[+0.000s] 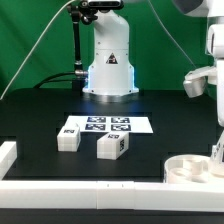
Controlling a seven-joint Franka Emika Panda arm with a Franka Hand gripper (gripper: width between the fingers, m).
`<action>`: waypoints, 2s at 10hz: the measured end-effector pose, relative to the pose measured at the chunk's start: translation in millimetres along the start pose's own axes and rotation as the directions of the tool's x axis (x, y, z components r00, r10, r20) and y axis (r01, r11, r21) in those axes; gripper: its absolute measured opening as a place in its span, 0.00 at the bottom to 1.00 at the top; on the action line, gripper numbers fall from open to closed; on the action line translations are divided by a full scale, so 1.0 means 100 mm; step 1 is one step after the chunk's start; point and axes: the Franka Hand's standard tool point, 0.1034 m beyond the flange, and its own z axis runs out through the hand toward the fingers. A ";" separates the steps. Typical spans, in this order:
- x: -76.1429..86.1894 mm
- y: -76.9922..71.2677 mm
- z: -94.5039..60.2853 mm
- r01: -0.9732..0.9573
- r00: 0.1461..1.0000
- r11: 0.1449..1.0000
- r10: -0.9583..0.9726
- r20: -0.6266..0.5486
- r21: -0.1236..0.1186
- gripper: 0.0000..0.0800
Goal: Assemble stool
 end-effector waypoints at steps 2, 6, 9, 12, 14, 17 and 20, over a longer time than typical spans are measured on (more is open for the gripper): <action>-0.02 0.01 0.00 -0.003 1.000 1.000 0.003 0.000 0.000 0.80; -0.02 0.01 0.00 -0.045 0.999 0.999 0.045 0.001 0.000 0.42; -0.11 0.05 0.01 -0.241 0.970 0.970 0.242 -0.014 0.026 0.42; -0.15 0.07 0.01 -0.515 0.855 0.854 0.518 -0.027 0.066 0.42; -0.15 0.07 0.01 -0.619 0.784 0.783 0.621 -0.019 0.070 0.42; -0.14 0.08 0.01 -0.774 0.629 0.628 0.777 -0.012 0.074 0.42; -0.11 0.06 0.03 -0.943 0.319 0.322 0.946 -0.050 0.084 0.43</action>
Offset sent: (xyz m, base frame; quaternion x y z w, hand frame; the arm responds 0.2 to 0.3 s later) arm 0.0000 0.0000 0.0000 0.0000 0.0000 0.0000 1.0000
